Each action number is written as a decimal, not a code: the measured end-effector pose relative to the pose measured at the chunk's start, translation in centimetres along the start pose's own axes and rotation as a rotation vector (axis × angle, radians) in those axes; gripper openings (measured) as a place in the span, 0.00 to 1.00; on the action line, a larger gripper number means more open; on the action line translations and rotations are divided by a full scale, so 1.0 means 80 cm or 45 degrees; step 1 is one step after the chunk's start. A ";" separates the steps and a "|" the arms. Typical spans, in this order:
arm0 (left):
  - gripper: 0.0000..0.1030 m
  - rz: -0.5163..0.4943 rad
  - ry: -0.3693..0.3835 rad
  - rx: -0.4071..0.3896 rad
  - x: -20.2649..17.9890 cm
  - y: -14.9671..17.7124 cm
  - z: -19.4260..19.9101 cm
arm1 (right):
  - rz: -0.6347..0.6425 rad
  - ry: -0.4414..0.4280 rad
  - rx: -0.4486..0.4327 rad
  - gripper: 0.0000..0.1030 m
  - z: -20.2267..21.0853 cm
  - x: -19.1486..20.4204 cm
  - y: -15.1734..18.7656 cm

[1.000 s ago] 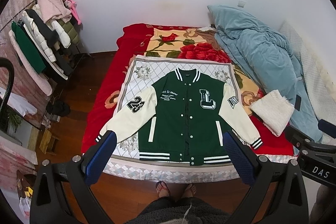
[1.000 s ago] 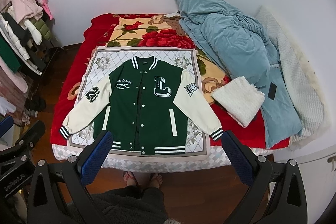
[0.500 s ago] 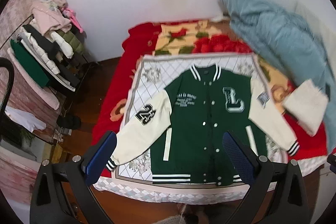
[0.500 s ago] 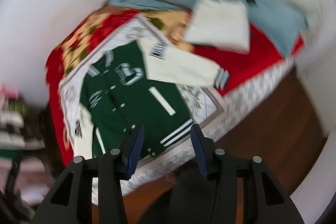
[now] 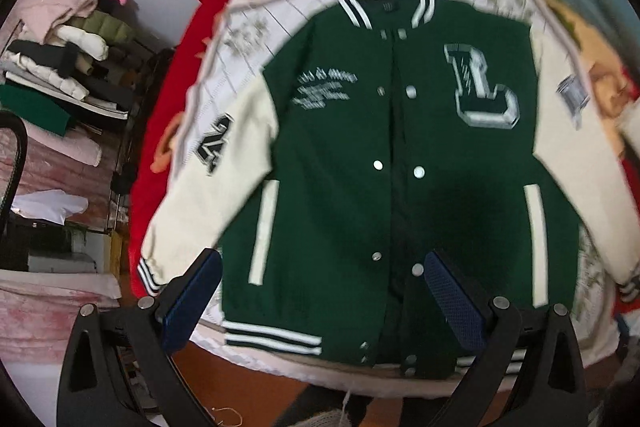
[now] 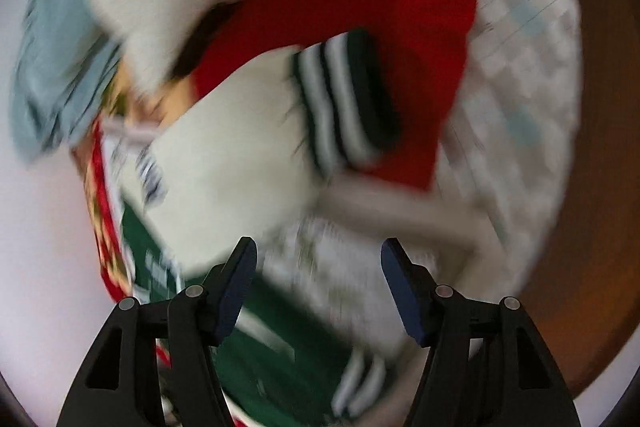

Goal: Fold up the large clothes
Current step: 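Grasp the cream sleeve cuff nearest the right tool with the right tool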

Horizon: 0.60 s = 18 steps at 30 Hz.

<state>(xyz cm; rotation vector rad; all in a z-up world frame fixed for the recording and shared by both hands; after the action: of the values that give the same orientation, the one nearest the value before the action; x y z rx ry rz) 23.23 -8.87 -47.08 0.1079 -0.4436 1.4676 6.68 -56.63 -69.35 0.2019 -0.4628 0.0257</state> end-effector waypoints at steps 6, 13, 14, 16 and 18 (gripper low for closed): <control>1.00 0.052 -0.040 0.047 -0.036 -0.022 -0.061 | -0.159 -0.053 -0.095 0.66 -0.078 0.002 -0.063; 1.00 0.079 -0.033 0.057 -0.060 -0.038 -0.113 | -0.136 0.037 -0.299 0.18 -0.072 0.038 -0.070; 1.00 0.082 -0.023 0.052 -0.060 -0.039 -0.117 | -0.097 0.053 -0.337 0.17 -0.063 0.053 -0.070; 1.00 0.086 -0.012 0.040 -0.057 -0.041 -0.123 | -0.007 0.069 -0.400 0.16 -0.045 0.086 -0.067; 1.00 0.104 0.002 0.041 -0.050 -0.043 -0.128 | 0.111 0.072 -0.456 0.16 -0.026 0.131 -0.059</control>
<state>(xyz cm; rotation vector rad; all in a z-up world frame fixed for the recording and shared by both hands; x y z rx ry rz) 28.70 -9.57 -57.23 0.1157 -0.4274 1.5551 17.32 -61.06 -67.39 -0.1701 -0.4120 0.0330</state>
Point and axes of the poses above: each gripper's, at about its wrist camera, not at the fingertips, and z roughly against the way its jaws point, x to its left, y to its underside, the point moved 10 cm from there along -z, roughly the way its jaws point
